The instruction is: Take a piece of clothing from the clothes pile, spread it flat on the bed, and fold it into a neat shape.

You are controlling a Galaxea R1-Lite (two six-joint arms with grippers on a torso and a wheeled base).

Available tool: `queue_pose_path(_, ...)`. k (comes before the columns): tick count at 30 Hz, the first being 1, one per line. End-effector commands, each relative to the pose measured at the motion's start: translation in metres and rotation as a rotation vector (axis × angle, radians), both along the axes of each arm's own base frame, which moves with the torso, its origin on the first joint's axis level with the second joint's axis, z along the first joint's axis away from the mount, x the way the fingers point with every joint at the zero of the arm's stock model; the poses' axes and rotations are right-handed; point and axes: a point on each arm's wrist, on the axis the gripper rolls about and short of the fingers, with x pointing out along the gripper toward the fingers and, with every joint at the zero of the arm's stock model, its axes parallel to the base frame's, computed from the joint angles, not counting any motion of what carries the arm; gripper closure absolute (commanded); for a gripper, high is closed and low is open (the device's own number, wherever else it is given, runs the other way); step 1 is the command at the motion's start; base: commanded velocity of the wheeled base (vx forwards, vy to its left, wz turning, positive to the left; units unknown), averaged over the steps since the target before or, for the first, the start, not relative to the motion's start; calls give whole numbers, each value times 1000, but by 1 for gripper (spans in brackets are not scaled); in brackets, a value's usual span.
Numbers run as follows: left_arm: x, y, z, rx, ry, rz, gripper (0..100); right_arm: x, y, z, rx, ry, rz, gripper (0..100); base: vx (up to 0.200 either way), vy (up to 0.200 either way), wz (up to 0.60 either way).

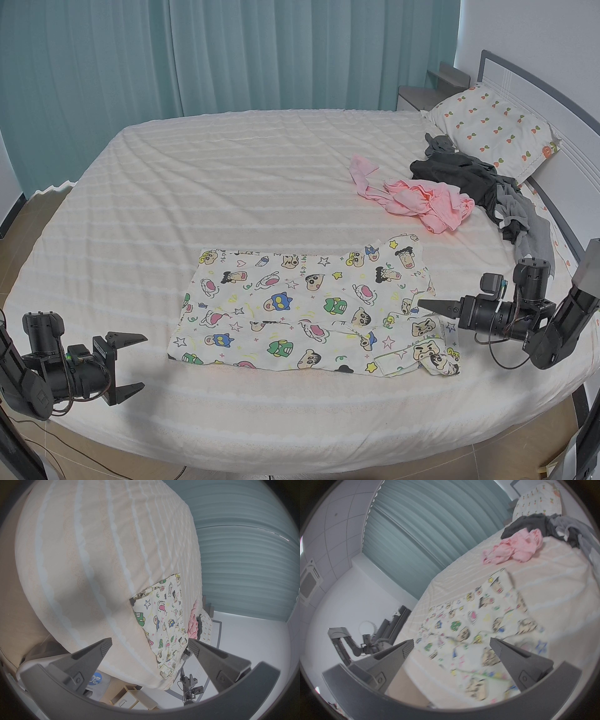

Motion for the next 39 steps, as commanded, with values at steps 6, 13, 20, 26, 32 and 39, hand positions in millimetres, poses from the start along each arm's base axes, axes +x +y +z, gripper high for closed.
queue_pose_path(6, 0, 0, 0, -1, 1, 0, 0, -29, 34, -28, 18, 193, 83, 0, 0, 0, 0)
queue_pose_path(13, 0, 0, 0, -1, 1, 0, 0, -23, 28, -63, -1, 302, 32, 0, 0, 0, 0)
queue_pose_path(20, 0, 0, 0, -1, 1, 0, 0, -25, 25, -74, -5, 360, 7, 0, 0, 0, 0)
queue_pose_path(26, 0, 0, 0, 0, 1, 1, 0, -22, 23, -86, -11, 356, -11, 0, 0, 0, 0)
queue_pose_path(32, 0, 0, 0, 0, -1, 1, 0, -33, 27, -57, 7, 280, 12, 0, 0, 0, 0)
queue_pose_path(39, 3, -8, 12, 108, -83, -3, 0, -73, 23, 1, 74, 177, 1, 0, 0, 0, 0)
